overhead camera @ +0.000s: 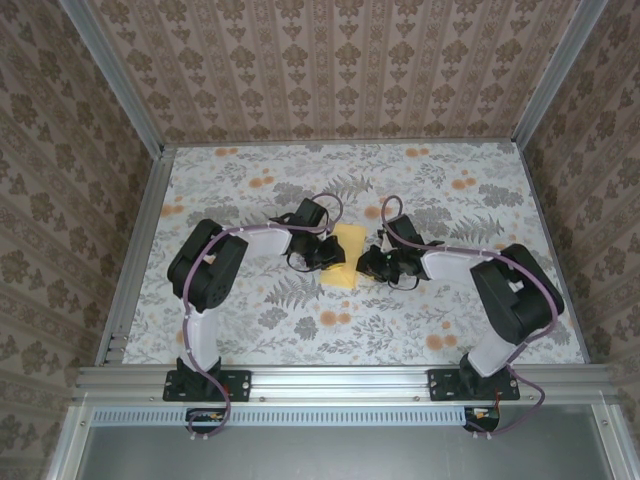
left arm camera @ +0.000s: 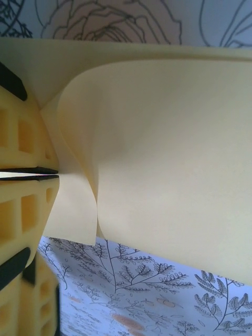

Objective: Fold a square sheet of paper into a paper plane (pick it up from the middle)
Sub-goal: Fold the triangle a second time at the center of the table.

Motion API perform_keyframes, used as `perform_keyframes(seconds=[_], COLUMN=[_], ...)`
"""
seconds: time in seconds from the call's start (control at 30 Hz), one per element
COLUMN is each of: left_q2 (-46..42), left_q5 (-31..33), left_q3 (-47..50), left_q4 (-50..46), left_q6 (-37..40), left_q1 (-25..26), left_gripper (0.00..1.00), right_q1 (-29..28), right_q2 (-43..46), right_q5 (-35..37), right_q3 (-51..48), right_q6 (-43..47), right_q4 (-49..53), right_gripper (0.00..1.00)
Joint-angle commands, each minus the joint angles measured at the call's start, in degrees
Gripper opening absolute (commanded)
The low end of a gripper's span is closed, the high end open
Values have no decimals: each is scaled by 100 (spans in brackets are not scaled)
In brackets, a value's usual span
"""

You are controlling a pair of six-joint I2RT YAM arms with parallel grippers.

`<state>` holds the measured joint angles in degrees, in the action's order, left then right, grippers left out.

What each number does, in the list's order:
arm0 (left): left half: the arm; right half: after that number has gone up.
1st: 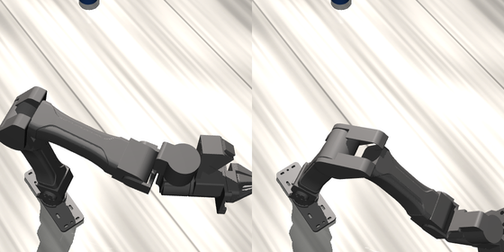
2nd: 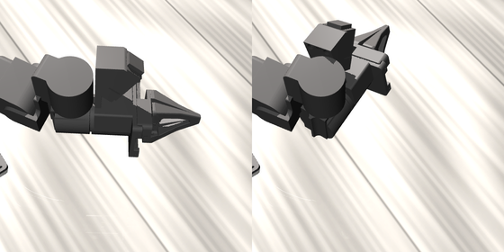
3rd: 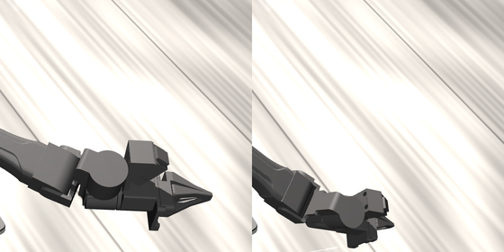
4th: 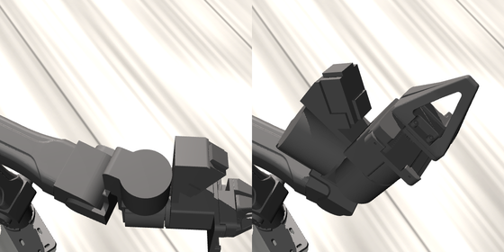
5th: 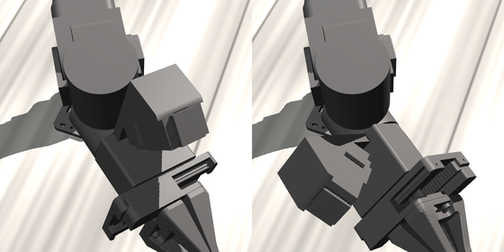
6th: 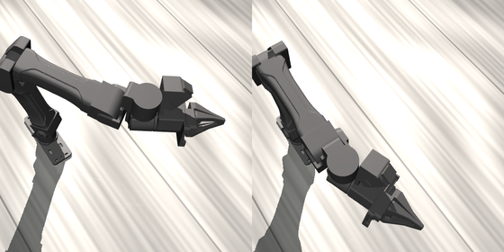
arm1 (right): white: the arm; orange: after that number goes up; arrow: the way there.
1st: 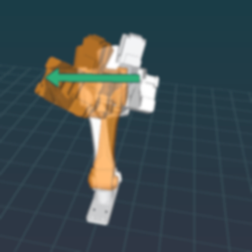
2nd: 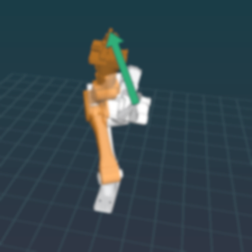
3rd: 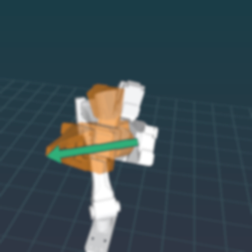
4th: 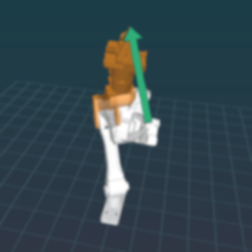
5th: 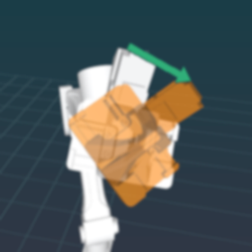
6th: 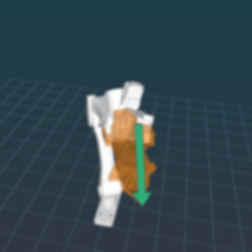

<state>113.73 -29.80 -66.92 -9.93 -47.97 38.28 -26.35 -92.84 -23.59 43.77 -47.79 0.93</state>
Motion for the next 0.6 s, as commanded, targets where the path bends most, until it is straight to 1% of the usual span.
perform_keyframes(seconds=[0.0, 0.1, 0.3, 0.43, 0.57], left_q2=[159, 179, 192, 183, 170], left_q5=[309, 317, 308, 289, 260], left_q3=[-100, -138, -163, -155, -155], left_q4=[-505, -553, -561, -552, -514], left_q6=[80, 77, 47, 24, 6], left_q1=[34, 48, 64, 61, 65], left_gripper=[12, 12, 12, 12, 13], right_q1=[-236, -534, -1169, -1285, -1285], right_q2=[438, 428, -62, -342, -528], right_q5=[458, 669, 1169, 1334, 1320], right_q3=[202, 393, 996, 1125, 1178], right_q6=[679, 957, 1236, 1229, 1203], right_q4=[729, 1125, 1622, 1652, 1604], right_gripper=[20, 19, 13, 11, 11])
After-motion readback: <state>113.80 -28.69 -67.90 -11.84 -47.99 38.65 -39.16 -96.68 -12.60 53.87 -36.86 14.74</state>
